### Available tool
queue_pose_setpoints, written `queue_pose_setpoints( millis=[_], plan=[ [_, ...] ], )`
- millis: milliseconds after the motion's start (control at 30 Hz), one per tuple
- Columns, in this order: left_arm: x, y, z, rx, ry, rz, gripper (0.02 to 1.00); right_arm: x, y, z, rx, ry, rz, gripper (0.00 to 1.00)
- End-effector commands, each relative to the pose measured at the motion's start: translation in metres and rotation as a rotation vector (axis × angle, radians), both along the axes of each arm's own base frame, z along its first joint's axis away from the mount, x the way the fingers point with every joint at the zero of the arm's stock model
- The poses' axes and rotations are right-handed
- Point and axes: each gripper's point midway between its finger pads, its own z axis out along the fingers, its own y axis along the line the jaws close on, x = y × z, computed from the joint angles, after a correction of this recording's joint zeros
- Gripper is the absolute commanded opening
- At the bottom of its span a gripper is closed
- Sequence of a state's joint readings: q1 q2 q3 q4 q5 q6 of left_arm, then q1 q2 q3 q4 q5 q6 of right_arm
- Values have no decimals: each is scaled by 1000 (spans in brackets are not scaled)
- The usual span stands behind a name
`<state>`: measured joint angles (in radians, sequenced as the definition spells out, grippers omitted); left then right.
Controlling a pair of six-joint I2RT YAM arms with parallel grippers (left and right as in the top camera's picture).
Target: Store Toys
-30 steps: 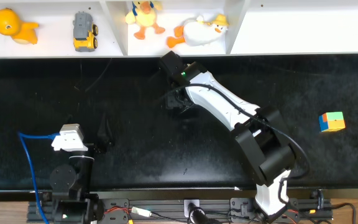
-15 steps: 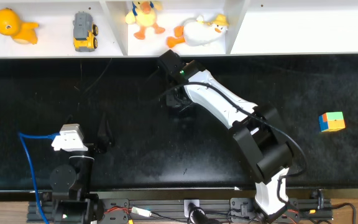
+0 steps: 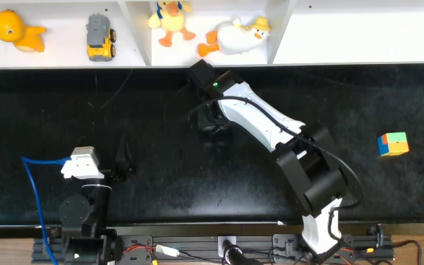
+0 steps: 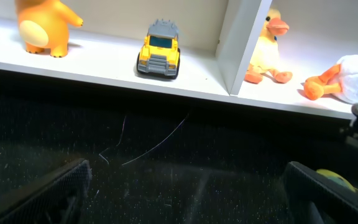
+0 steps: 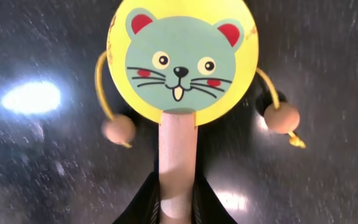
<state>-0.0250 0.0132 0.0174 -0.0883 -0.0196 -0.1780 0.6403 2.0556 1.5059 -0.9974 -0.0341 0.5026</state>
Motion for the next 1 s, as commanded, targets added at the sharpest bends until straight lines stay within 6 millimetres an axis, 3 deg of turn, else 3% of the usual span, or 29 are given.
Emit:
queue_pose_setpoints(
  millis=[33,233,400,733,867,1000],
  plan=[
    [0,0,-1,-10,-7,0,998,-4,0,19,8,35,-18,47],
    [0,0,-1,-10,-7,0,998,-8,-19,89,2,-81,-26,42],
    [0,0,-1,-10,-7,1,998,-24,-72,131,-126,-152,-127,45],
    [0,0,-1,-11,-7,0,998,-36,-162,132,-171,-143,-238,47],
    [0,0,-1,-10,-8,0,998,-26,-195,132,-168,-164,-270,45],
    [0,0,-1,-10,-8,0,998,-7,-214,135,-140,-214,-264,45]
  ],
)
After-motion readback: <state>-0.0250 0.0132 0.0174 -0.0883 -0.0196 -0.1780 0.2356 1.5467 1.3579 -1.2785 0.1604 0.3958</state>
